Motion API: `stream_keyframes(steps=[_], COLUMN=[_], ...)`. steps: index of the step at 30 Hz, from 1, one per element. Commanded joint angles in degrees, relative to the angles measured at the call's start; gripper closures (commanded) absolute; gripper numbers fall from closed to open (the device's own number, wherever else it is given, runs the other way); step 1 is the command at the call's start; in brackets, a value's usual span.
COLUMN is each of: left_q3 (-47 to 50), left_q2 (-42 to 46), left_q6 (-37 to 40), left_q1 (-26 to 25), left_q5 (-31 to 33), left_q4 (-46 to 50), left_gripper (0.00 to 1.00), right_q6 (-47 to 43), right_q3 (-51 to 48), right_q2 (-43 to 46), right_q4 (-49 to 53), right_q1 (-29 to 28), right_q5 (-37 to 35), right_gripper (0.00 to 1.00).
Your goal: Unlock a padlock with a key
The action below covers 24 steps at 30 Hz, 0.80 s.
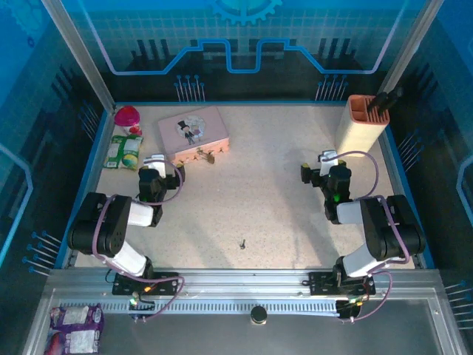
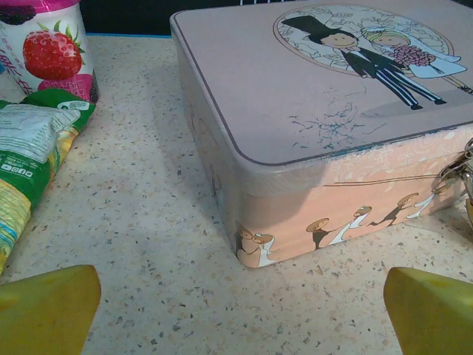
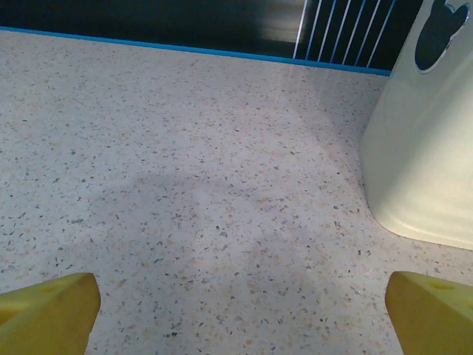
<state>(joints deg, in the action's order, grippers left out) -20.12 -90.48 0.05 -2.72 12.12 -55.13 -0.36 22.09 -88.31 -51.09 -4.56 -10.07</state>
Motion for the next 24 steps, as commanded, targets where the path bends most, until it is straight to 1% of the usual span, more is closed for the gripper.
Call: stream_keyframes(steps=[1,19,21,24], left_q3=[-1.0,-1.0,-0.5,2.2], left_q2=[1.2,1.2,1.1,2.3], left_q6=[0.3,0.3,0.8,2.5], left_q1=[0.4,0.4,-0.1,-2.3], left_q5=[-0.9,-0.7,0.5,3.6], left_q4=[0.0,-0.1,-1.1,-5.9], left_gripper=[0.01,0.01,0.01,0.01], right_q6=[0.5,0.5,0.5,-0.1], right_q3=[0.0,0.0,0.0,-0.3], right_q2=[-0.1,-0.1,-0.1,-0.1], right_q4=[-1.8,-1.7,-1.8,-2.3], right_q1=[-0.3,-0.3,-0.3,-0.9], right_q5=[-0.3,-0.3,-0.3,-0.5], right_gripper=[0.0,0.0,0.0,0.0])
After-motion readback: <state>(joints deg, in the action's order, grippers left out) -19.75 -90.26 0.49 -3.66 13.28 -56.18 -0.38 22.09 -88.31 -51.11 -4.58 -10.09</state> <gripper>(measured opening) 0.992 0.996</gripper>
